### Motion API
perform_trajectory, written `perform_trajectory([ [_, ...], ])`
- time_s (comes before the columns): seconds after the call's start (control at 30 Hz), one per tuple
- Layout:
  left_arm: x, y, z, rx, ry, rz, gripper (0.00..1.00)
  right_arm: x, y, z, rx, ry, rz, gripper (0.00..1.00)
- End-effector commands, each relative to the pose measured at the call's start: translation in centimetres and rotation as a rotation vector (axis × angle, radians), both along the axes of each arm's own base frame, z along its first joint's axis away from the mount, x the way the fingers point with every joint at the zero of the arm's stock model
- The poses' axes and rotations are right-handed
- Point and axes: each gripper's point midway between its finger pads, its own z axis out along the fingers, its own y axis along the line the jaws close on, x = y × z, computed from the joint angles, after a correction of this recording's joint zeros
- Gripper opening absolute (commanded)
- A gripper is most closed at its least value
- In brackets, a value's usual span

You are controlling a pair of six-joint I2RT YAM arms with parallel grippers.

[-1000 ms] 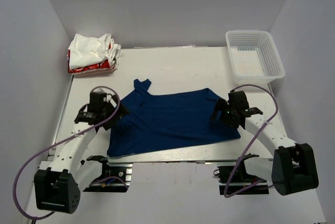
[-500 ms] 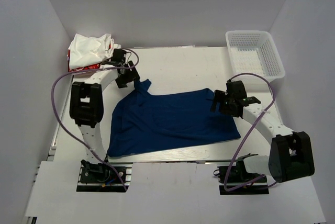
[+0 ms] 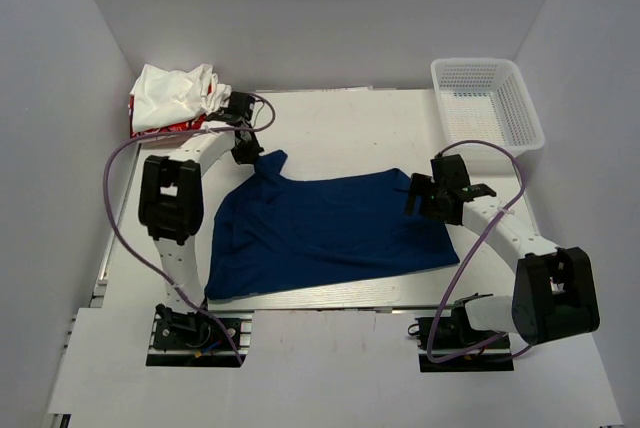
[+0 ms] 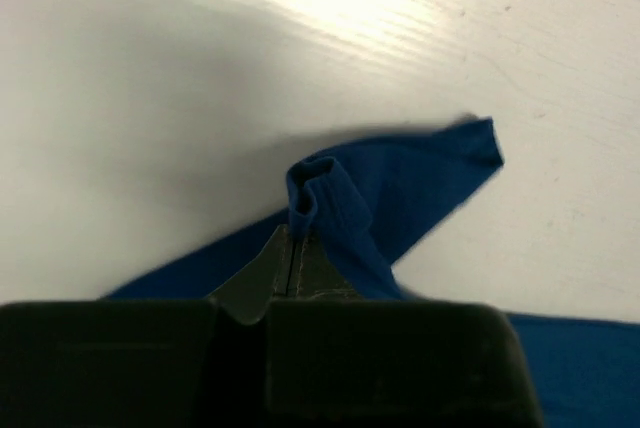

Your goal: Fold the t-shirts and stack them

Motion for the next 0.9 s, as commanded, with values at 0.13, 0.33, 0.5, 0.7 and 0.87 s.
perform_trajectory([
  [0.13,-3.3,3.6,9.6,0.086,-0.162,0.159,0.0,0.4,0.1,-0.1,0.005,-0.019,0.01,0.9],
  [0.33,-1.3,-3.4,12.3,-0.077,-0.296,0.019,0.0,0.1,0.4,-0.5,0.02,-0.013,0.021,0.9],
  [0.5,3.3,-11.5,7.9,-0.095,-0.22,-0.113,0.12,-0.2,0.3,-1.0,0.02,0.008,0.013,0.9],
  [0.7,6.0,-11.8,6.2,0.029,-0.124,-0.05,1.0,-0.4,0.1,-0.3,0.013,-0.01,0.013,0.9],
  [0.87,4.4,-9.0,9.9,0.011,-0.237,-0.014,1.0,-0.2,0.4,0.5,0.032,-0.039,0.028,0.9],
])
